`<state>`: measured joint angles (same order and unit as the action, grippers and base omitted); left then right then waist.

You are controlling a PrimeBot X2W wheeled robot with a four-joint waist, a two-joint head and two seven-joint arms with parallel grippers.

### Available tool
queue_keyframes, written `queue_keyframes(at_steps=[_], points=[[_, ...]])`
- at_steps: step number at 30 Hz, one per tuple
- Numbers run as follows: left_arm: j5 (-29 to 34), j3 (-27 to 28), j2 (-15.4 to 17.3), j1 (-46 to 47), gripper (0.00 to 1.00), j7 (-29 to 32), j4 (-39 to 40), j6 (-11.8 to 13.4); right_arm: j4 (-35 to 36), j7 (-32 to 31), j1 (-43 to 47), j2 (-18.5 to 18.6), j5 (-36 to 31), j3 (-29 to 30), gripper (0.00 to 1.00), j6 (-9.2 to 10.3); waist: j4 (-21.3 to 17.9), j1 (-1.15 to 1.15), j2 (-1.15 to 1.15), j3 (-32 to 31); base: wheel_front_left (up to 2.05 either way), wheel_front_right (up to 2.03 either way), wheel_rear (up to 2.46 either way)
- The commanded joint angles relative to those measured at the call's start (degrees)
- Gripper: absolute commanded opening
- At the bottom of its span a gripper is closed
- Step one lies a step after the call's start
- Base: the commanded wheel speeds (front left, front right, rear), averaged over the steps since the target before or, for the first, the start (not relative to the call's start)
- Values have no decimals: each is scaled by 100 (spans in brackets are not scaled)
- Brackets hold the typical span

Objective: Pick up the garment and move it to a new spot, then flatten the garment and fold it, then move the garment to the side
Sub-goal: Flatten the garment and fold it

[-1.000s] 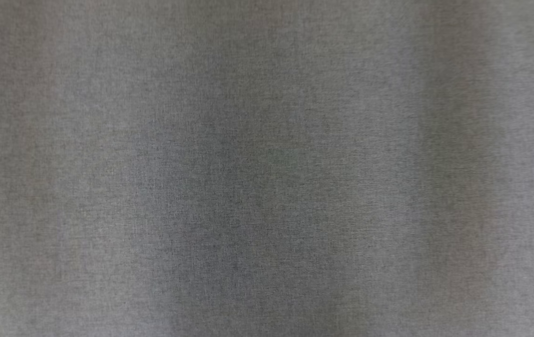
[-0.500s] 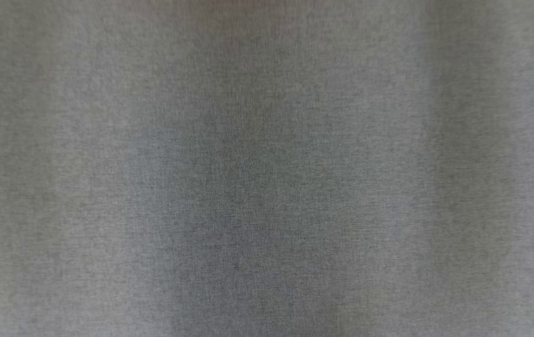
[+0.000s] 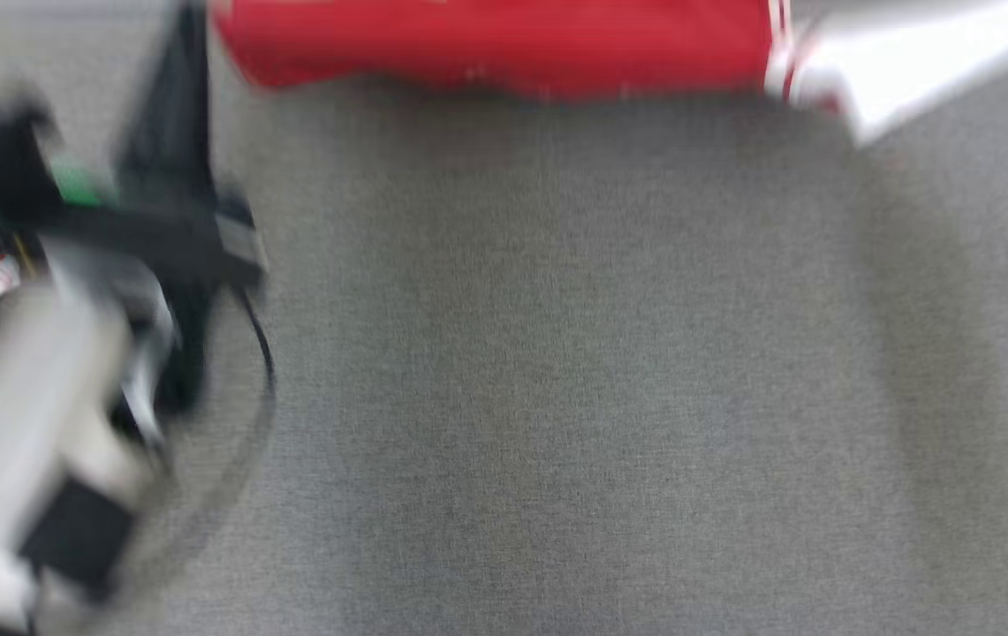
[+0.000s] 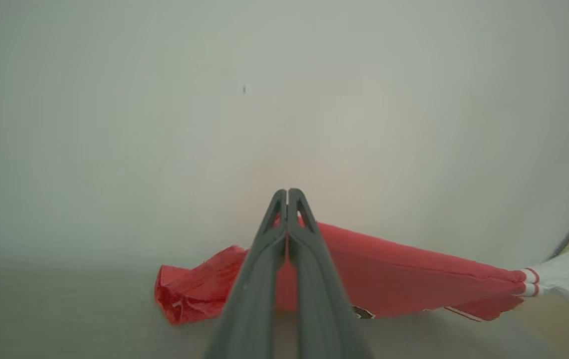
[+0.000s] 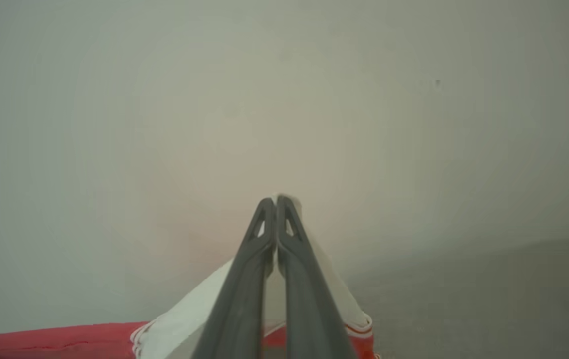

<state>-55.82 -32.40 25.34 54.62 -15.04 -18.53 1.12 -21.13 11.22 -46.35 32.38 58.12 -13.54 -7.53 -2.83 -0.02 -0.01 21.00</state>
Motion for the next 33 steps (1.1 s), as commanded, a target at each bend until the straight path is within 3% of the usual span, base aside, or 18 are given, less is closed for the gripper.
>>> queue_keyframes(at_steps=[1,5,7,13,17,22,33], points=[[13,148,-69,-566,0,-15,288,113,234,84,542,21,76,127,0,11,42,2,1,-340,0,0,0],[184,516,-221,-2176,0,-17,1149,469,856,91,2127,-136,82,399,0,10,-18,2,1,-518,0,0,0],[212,653,-396,-2918,0,-17,1391,530,1097,106,2777,-256,-17,593,0,10,-41,2,1,-613,0,0,0],[610,1251,-755,-4581,0,-18,1150,342,1586,-145,4619,-864,-650,1070,0,11,-71,2,1,-910,0,0,0],[878,1572,-1003,-5177,0,-18,907,227,1724,-350,5392,-1224,-917,1461,0,11,-83,2,1,-1109,0,0,0],[1251,1898,-1045,-5599,0,-18,616,52,2018,-902,6059,-1605,-1145,1701,0,11,-146,2,1,-1196,0,0,0],[1636,2223,-1357,-6074,0,-18,400,-99,2515,-1718,6593,-2066,-1478,1793,0,11,-256,2,1,-1195,0,0,0]])
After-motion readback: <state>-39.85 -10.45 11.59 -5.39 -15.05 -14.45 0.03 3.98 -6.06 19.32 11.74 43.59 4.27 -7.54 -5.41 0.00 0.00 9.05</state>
